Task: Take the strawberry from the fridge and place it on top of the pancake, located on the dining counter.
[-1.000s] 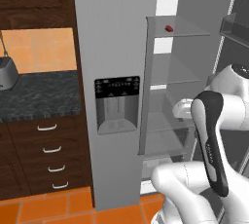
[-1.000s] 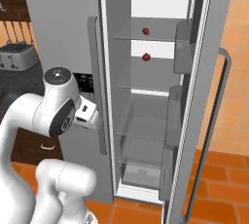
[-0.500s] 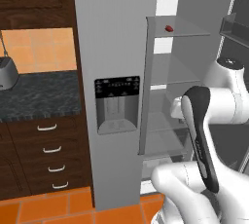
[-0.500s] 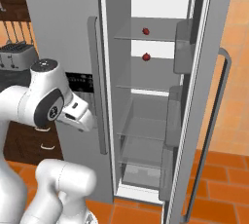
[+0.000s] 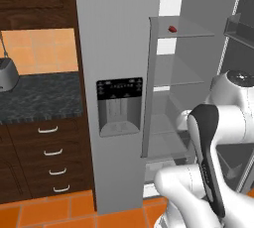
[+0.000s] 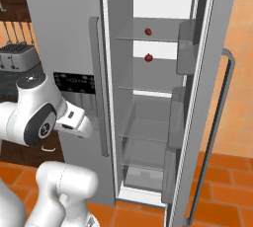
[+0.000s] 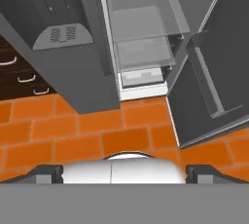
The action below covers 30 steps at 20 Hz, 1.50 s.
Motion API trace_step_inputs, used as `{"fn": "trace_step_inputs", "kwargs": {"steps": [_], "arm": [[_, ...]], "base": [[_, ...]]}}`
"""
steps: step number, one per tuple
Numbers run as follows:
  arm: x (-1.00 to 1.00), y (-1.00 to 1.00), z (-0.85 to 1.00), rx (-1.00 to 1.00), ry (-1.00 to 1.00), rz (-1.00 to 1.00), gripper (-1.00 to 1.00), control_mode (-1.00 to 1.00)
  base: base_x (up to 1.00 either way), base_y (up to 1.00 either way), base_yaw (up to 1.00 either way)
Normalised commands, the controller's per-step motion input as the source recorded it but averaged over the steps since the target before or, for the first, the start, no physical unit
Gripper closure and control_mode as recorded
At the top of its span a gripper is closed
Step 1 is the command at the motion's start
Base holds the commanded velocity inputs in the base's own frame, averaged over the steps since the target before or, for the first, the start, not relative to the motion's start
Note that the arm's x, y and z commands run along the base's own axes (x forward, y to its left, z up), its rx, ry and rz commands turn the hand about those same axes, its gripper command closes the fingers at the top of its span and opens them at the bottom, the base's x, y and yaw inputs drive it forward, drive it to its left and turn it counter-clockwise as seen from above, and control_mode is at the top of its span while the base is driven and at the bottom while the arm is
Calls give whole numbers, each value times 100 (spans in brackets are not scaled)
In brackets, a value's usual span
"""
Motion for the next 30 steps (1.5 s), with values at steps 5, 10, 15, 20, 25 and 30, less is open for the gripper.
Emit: {"fn": "trace_step_inputs", "kwargs": {"steps": [5, 10, 15, 20, 25, 30], "arm": [[0, 0, 0, -2, 0, 11, -100, -100], [0, 0, 0, 0, 0, 0, -100, -100], [-2, -1, 0, 0, 0, 0, -100, 100], [0, 0, 0, 0, 0, 0, -100, 100], [0, 0, 0, 0, 0, 0, -100, 100], [0, 0, 0, 0, 0, 0, -100, 100]], "base": [[0, 0, 0], [0, 0, 0], [-6, -2, -9], [-1, -3, -29], [84, -7, -2], [33, -34, 4]]}}
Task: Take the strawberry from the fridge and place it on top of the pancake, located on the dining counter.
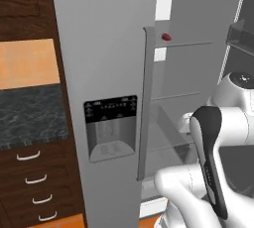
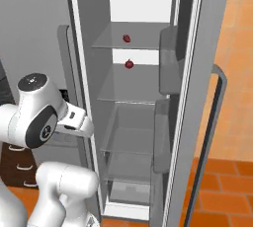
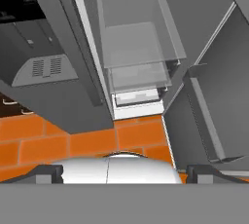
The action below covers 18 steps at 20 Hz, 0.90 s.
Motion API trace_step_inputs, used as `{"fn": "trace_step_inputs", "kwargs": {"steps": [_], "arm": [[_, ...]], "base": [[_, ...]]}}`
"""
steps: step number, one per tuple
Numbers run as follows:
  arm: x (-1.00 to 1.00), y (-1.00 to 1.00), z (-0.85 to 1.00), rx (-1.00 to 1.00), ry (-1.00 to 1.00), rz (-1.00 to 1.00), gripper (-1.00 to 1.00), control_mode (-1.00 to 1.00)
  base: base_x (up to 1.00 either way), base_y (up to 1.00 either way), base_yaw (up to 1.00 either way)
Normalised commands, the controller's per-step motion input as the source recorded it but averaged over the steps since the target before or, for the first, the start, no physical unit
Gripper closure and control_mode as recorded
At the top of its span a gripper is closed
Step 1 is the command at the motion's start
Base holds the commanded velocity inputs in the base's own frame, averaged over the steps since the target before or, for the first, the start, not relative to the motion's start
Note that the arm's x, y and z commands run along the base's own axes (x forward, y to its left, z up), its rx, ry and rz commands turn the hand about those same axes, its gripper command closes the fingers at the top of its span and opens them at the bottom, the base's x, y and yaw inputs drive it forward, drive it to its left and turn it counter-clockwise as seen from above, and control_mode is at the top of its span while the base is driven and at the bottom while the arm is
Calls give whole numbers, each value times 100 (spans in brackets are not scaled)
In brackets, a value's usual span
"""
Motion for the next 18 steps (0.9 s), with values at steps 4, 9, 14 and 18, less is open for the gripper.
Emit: {"fn": "trace_step_inputs", "kwargs": {"steps": [4, 9, 14, 18], "arm": [[0, 0, 0, 0, 0, 0, -100, 100], [0, 0, 0, 0, 0, 0, -100, 100], [0, 0, 0, 0, 0, 0, -100, 100], [0, 0, 0, 0, 0, 0, -100, 100]], "base": [[47, -56, 9], [40, -33, 5], [52, 0, 0], [38, 0, 0]]}}
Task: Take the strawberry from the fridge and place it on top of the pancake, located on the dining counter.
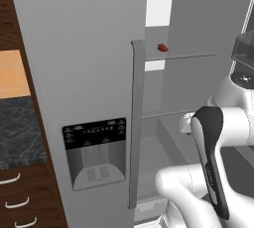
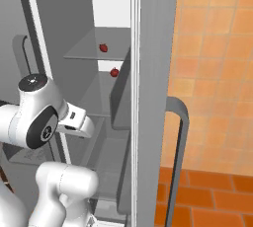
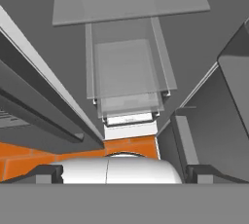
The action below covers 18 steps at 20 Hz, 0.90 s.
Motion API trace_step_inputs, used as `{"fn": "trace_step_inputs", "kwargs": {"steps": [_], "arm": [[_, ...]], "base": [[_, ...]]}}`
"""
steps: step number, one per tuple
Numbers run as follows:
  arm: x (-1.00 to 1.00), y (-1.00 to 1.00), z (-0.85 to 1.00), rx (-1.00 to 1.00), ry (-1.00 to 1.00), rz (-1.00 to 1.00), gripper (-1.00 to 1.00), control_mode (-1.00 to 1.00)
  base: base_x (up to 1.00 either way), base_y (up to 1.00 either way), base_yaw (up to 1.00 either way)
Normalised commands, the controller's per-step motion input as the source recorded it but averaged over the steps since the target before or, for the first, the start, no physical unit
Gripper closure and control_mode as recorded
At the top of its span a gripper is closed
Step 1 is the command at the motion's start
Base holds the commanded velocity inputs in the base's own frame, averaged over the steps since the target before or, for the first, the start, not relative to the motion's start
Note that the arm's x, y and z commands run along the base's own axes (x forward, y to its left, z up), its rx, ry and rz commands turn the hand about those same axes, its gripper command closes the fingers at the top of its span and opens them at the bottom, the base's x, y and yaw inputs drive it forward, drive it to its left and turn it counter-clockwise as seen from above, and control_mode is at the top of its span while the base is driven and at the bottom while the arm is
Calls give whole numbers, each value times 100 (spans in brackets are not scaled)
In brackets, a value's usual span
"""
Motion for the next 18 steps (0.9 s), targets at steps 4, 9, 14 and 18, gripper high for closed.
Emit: {"fn": "trace_step_inputs", "kwargs": {"steps": [4, 9, 14, 18], "arm": [[0, 0, 0, 0, 0, 0, -100, 100], [0, 0, 0, 0, 0, 0, -100, 100], [0, 0, 0, 0, 0, 0, -100, 100], [0, -1, 7, 0, -8, 0, -100, -100]], "base": [[27, 0, 0], [2, 0, 0], [0, 0, 0], [0, 0, 0]]}}
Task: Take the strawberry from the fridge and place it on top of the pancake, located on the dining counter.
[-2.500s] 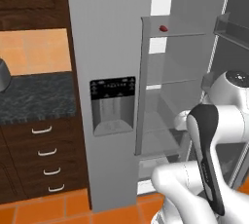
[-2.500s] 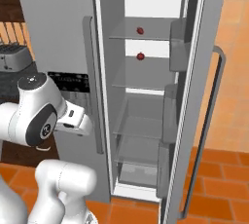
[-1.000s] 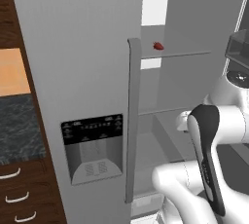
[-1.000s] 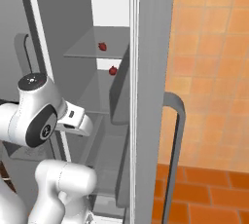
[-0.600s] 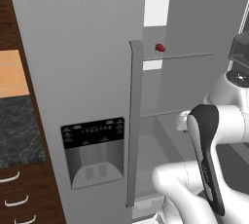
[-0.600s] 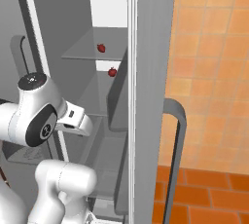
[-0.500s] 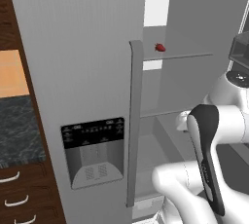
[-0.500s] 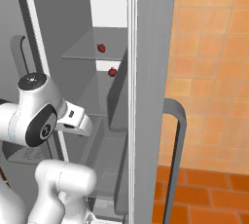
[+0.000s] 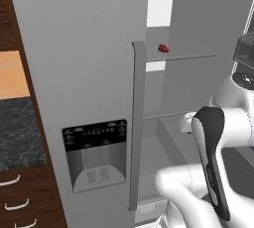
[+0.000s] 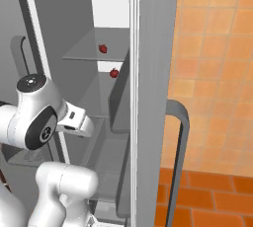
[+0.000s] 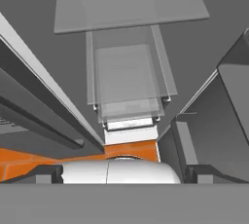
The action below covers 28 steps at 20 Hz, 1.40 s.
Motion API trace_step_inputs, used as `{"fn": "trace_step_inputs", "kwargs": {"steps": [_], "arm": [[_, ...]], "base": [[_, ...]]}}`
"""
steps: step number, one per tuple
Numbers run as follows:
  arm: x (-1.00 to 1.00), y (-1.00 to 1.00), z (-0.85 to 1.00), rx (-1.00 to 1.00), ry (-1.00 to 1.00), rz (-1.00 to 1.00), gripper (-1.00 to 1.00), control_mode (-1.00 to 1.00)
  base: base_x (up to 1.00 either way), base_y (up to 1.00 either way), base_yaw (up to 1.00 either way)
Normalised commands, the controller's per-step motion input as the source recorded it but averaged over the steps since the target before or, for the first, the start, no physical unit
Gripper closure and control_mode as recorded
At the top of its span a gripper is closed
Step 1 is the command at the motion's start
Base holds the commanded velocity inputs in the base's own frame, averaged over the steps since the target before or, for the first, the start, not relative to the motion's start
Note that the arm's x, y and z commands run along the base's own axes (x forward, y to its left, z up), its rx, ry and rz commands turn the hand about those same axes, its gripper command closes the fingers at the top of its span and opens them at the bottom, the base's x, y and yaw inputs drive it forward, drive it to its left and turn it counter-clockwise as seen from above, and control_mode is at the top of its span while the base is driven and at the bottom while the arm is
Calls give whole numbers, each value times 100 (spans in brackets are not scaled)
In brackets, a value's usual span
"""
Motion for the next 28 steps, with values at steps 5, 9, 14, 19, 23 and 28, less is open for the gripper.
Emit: {"fn": "trace_step_inputs", "kwargs": {"steps": [5, 9, 14, 19, 23, 28], "arm": [[36, -4, 86, -1, -56, 22, -100, -100], [28, 0, 97, -4, -34, 14, -100, -100], [32, 1, 87, -9, -7, 0, -100, -100], [58, 0, 36, 0, 0, 0, -100, -100], [98, 0, 15, 0, 0, 3, -100, -100], [93, 0, 22, 9, 0, 0, -100, -100]], "base": [[0, 0, 0], [0, 0, 0], [0, 0, 0], [0, 0, 0], [0, 0, 0], [0, 0, 0]]}}
